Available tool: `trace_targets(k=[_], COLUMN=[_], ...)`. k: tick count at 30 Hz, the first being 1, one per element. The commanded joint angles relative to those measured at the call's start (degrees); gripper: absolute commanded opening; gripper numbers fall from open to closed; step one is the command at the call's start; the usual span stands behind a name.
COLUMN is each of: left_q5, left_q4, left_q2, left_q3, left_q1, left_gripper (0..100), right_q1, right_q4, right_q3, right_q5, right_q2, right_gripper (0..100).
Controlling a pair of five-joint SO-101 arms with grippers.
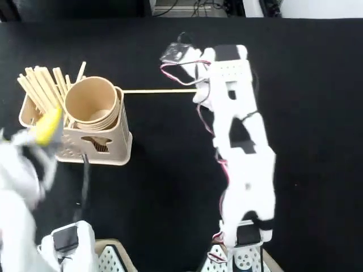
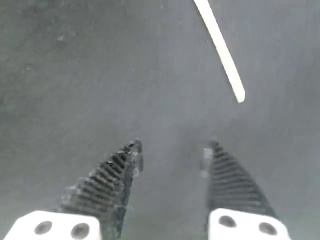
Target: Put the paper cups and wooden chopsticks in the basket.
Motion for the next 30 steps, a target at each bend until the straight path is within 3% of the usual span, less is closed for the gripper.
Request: trace_targets(k=[1,5,11,18,22,25,30], left_q5=[-0.88,-0.97,-0.88,-2.29,-5.80,-5.80,-5.80], left_q4=[-0.44,-4.22,-5.36,-5.36,-5.98,-9.49,-11.69], left_q2=[-3.69,-4.22,-4.22,-4.22,-4.22,-4.22,-4.22], left_q3=[4.70,13.58,20.35,26.95,31.25,34.77,37.49], left_q1=[-2.95,-10.15,-17.27,-17.71,-17.54,-17.27,-17.36], left_gripper=[35,35,35,35,35,35,35], right_q1=[-2.11,-2.20,-1.23,-0.18,4.92,7.38,7.03], right_q4=[2.29,4.40,5.19,4.92,4.66,1.93,-2.73], right_q3=[-20.88,-33.71,-37.67,-38.02,-38.02,-38.02,-38.02], right_q5=[3.69,7.30,8.62,17.05,22.33,23.38,24.00], right_q2=[9.45,17.19,21.14,23.60,25.45,27.03,28.26], right_gripper=[25.8,25.8,25.8,25.7,18.2,11.9,11.7])
